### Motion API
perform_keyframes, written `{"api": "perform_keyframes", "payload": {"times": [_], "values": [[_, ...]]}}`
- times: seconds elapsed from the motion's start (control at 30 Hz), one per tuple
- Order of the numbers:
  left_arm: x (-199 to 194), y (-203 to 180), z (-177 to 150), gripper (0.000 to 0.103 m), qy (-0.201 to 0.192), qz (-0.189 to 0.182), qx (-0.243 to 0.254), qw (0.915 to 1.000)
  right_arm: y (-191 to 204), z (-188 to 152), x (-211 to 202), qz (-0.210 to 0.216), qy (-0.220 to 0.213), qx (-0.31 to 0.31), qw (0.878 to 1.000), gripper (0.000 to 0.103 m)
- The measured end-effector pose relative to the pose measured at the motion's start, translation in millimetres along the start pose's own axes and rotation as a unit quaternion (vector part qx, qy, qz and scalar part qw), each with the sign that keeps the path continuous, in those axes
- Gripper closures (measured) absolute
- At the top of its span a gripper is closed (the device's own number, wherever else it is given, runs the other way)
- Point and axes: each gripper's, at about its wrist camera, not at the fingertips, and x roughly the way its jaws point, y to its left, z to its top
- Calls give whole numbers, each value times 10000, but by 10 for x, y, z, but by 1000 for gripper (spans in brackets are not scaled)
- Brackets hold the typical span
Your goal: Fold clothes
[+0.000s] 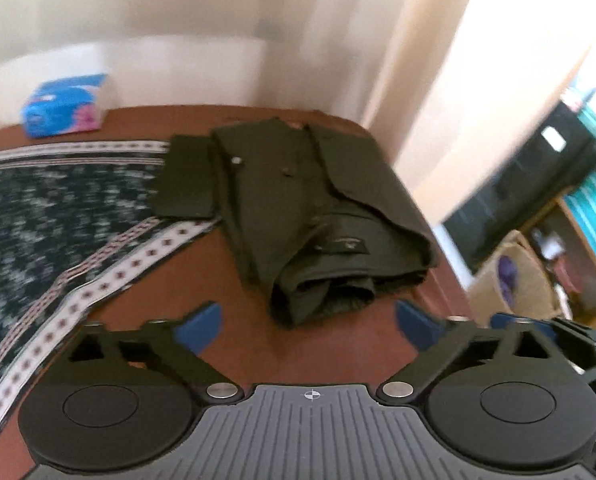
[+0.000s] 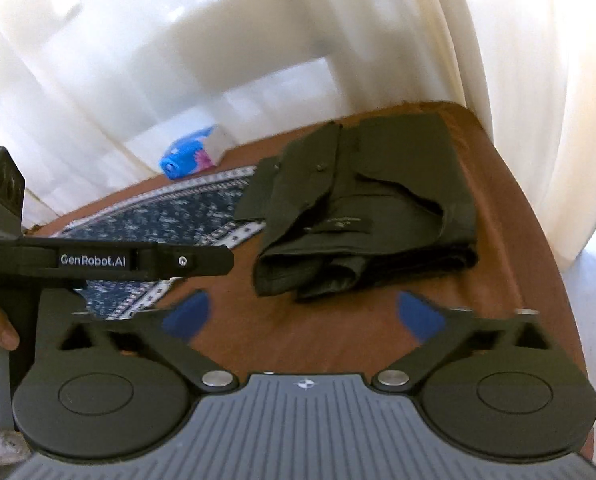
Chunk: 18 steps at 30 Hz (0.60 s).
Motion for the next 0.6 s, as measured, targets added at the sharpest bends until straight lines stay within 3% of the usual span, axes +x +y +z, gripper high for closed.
{"api": "perform_keyframes", "payload": {"times": [0.3, 0.6], "values": [[-89, -488, -29, 0, -333, 844, 223, 9956, -107, 179, -361, -272, -67, -804, 9964, 0], [46, -747, -80, 0, -320, 1263, 90, 9914, -327, 170, -311, -187, 209, -1195, 9924, 0]]}}
